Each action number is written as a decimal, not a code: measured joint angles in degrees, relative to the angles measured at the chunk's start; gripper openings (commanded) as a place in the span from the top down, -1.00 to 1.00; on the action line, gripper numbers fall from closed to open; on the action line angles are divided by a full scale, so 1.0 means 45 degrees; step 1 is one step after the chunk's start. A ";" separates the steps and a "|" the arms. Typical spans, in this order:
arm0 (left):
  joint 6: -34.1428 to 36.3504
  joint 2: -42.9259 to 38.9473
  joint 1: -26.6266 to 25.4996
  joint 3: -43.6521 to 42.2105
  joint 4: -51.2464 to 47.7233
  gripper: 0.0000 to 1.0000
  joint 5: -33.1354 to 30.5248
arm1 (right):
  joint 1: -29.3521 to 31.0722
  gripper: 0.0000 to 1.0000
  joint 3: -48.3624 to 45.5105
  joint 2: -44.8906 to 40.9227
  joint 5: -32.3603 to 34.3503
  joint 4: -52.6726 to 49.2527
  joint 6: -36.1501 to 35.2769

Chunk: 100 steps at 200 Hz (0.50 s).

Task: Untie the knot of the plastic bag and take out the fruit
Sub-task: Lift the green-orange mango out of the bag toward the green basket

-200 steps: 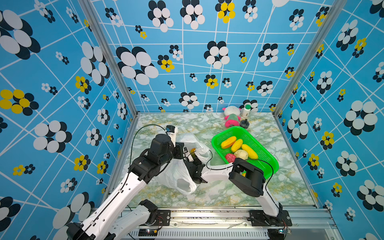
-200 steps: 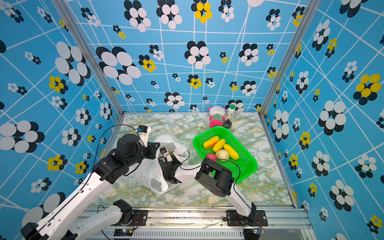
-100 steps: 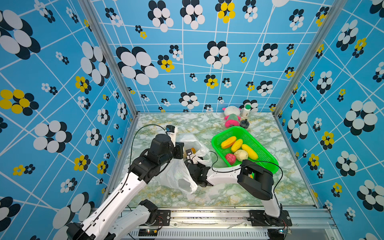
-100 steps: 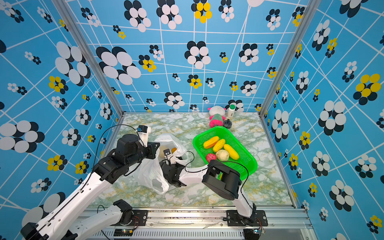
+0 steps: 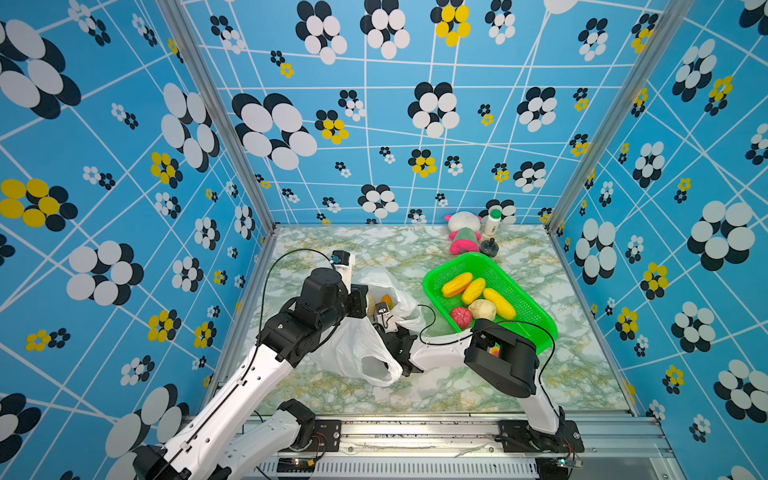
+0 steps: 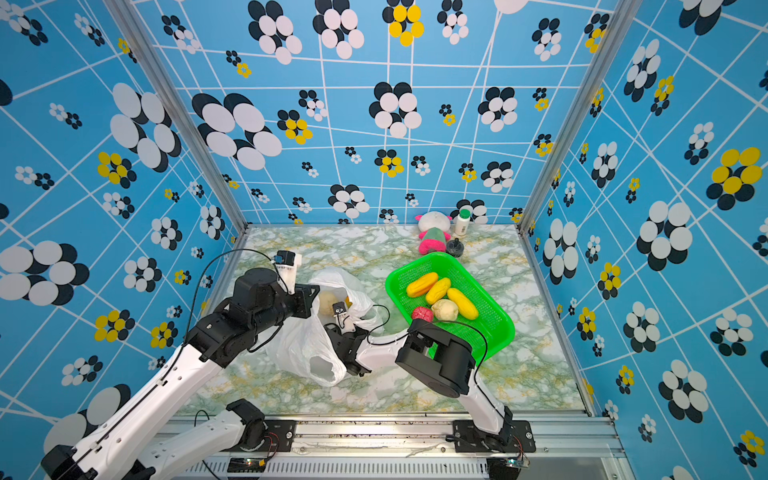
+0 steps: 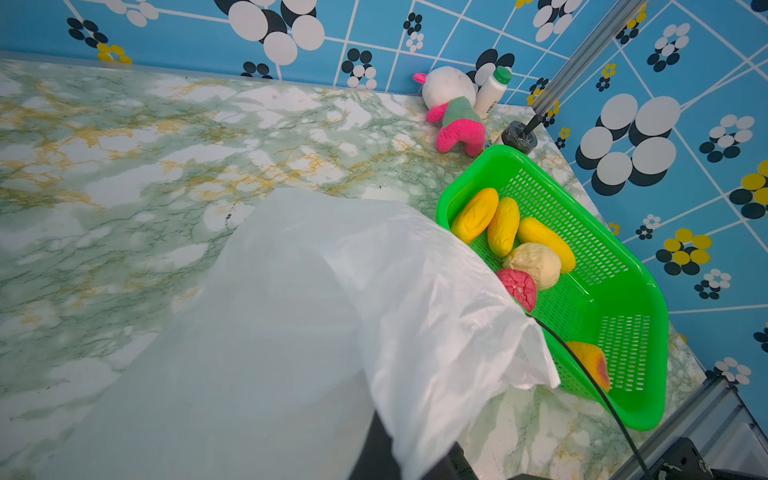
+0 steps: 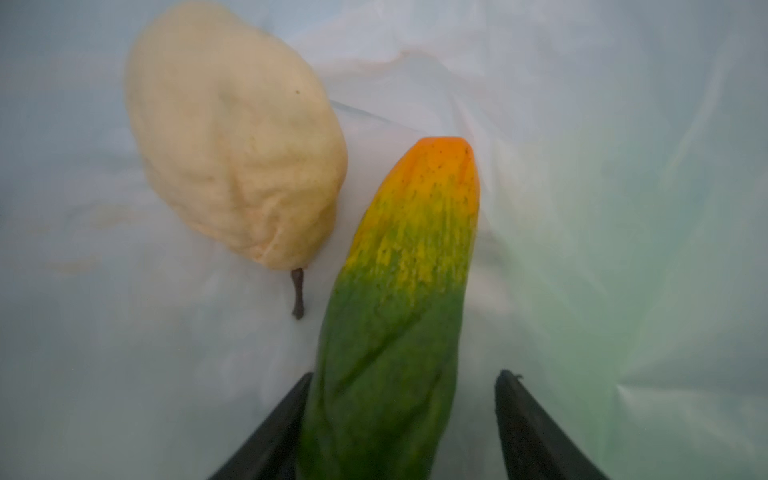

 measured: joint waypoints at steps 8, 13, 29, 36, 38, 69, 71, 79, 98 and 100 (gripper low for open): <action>-0.0005 0.0000 0.0000 0.0000 0.0005 1.00 0.0000 | -0.0044 0.00 -0.0034 0.0000 -0.0107 0.0073 0.0034; -0.0005 0.0000 0.0000 0.0000 0.0000 1.00 0.0000 | -0.0073 0.06 -0.0053 0.0000 -0.0204 0.0146 -0.0024; 0.0000 0.0000 0.0000 0.0000 0.0000 1.00 0.0000 | -0.0121 0.16 -0.0228 -0.0058 -0.0510 0.0481 -0.0068; 0.0000 0.0000 0.0000 0.0000 0.0000 1.00 0.0000 | -0.0141 0.19 -0.0418 -0.0185 -0.0680 0.0622 -0.0097; 0.0000 0.0000 0.0000 0.0000 0.0000 1.00 0.0000 | -0.0141 0.20 -0.0486 -0.0238 -0.0729 0.0656 -0.0141; 0.0000 0.0000 0.0000 0.0000 0.0034 1.00 0.0005 | -0.0102 0.29 -0.1651 -0.1326 -0.1530 0.0952 -0.0369; 0.0000 0.0000 0.0000 0.0000 0.0044 1.00 0.0000 | -0.0092 0.29 -0.1715 -0.1433 -0.1559 0.0962 -0.0418; 0.0000 0.0000 0.0000 0.0000 0.0049 1.00 0.0000 | -0.0039 0.30 -0.1938 -0.1802 -0.1710 0.1030 -0.0534; 0.0000 0.0000 0.0000 0.0000 0.0049 1.00 0.0000 | 0.0233 0.31 -0.2419 -0.2822 -0.2006 0.1409 -0.1030; 0.0000 0.0000 0.0000 0.0000 0.0049 1.00 -0.0005 | 0.0287 0.31 -0.2477 -0.2953 -0.2040 0.1477 -0.1117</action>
